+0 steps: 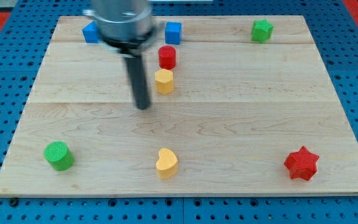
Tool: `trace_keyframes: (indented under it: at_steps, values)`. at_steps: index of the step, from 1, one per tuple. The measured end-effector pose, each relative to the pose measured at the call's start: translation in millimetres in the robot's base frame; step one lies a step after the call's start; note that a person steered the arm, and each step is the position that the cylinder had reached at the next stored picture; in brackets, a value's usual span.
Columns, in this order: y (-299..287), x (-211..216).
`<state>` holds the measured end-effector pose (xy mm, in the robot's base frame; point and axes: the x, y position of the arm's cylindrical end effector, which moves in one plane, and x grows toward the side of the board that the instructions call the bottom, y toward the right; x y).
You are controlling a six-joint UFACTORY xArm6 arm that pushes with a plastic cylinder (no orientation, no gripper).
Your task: Move red star slightly to the up and left
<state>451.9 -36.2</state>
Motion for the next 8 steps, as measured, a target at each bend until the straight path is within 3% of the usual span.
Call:
trace_keyframes:
  at_steps: [1, 2, 3, 4, 5, 6, 7, 8]
  values:
    - [150.9, 1.4]
    - [272.3, 36.3]
    - [329.2, 120.7]
    - [282.0, 161.3]
    - [202.1, 126.0]
    - [158.5, 86.7]
    - [203.8, 49.0]
    - [118.7, 39.6]
